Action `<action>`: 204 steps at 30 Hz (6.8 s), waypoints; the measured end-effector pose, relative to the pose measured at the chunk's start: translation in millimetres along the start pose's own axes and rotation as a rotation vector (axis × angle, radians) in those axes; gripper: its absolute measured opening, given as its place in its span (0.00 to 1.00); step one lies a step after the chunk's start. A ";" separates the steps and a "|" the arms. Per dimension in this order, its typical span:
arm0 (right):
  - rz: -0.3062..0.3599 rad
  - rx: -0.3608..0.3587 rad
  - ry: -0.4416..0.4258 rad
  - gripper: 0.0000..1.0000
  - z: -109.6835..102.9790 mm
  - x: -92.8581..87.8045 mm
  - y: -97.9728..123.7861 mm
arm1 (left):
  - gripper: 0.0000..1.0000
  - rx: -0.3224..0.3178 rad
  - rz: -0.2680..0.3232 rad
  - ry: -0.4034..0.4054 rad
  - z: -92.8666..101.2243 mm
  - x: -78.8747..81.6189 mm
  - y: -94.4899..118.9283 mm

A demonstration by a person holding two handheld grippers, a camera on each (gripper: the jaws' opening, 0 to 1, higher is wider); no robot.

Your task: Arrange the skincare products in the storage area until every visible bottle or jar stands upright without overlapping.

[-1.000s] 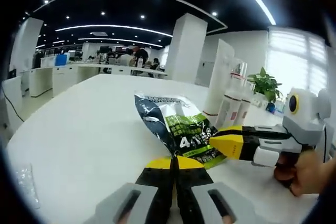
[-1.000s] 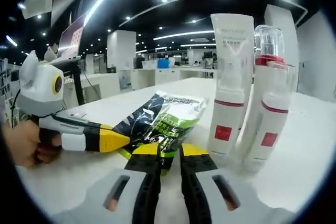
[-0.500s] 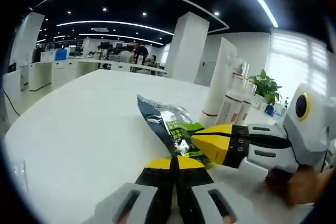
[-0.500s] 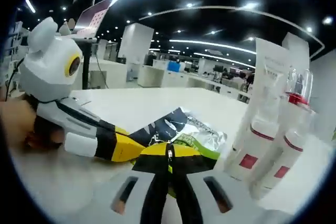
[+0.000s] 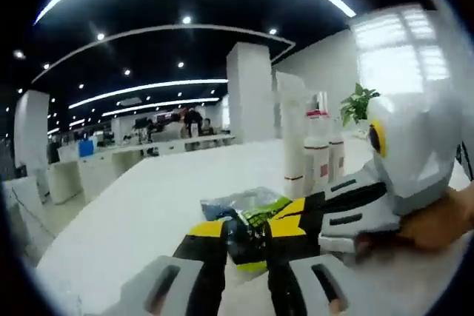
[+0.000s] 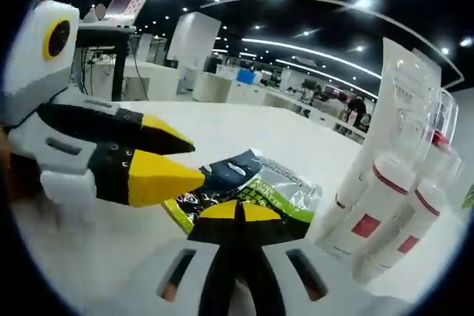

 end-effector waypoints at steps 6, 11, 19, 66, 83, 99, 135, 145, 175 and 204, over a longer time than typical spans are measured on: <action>0.044 -0.056 -0.043 0.00 10.2 3.7 9.4 | 0.13 0.043 -0.309 0.046 -6.6 -32.9 -2.7; 0.021 -0.042 -0.046 0.00 7.4 0.7 7.0 | 0.13 0.032 -0.279 0.096 -9.3 -30.8 -5.2; 0.014 -0.040 -0.069 0.00 6.6 0.2 7.8 | 0.15 0.001 -0.173 0.284 -9.5 -16.4 3.2; 0.096 0.028 -0.106 0.00 -1.8 9.0 15.9 | 0.51 -0.125 -0.590 0.048 -59.7 -35.3 181.3; 0.105 0.017 -0.092 0.00 -1.5 9.7 16.0 | 0.46 -0.238 -0.856 -0.011 -66.5 -31.0 178.9; 0.209 0.031 -0.143 0.11 -1.3 20.4 27.3 | 0.42 -0.278 -0.932 -0.025 -64.3 -31.9 175.8; 0.183 0.017 -0.115 0.10 1.2 16.7 22.3 | 0.54 -0.410 -1.186 -0.187 -65.7 -27.6 163.1; 0.176 0.014 -0.111 0.10 2.9 15.1 19.5 | 0.40 -0.417 -1.211 -0.196 -59.1 -24.1 154.5; 0.187 0.016 -0.120 0.09 2.0 16.0 21.4 | 0.38 -0.466 -1.270 -0.275 -43.6 -21.8 157.8; 0.195 0.027 -0.140 0.10 1.9 17.7 20.3 | 0.38 -0.543 -1.305 -0.521 -57.1 9.2 66.5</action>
Point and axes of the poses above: the point that each gripper's makers call its tool centre point, and the gripper's own axes: y roughly backward along the fingers, z roughly to its right, x roughly out of its top, the point moved 6 cm from there along y, roughly backward along the fingers, and after that the axes turned 2 degrees about -z, right-handed, at the moved point
